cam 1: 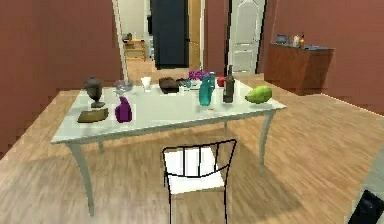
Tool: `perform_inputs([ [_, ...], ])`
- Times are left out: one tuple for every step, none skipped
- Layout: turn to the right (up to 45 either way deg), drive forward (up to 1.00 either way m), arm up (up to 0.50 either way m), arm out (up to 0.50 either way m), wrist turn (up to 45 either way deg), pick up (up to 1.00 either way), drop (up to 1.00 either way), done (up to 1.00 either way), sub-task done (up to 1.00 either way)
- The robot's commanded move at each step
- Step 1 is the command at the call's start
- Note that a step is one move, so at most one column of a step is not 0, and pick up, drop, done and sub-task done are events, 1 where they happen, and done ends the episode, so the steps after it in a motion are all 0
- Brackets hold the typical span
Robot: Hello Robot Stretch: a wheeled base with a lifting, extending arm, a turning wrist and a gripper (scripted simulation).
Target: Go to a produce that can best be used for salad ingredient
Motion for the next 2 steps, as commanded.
perform_inputs([
  [0.0, 0.30, 0.00, 0.00, 0.0, 0.00, 0.00, 0.00, 0.00],
  [21.0, 0.00, 0.00, 0.00, 0.0, 0.00, 0.00, 0.00, 0.00],
])
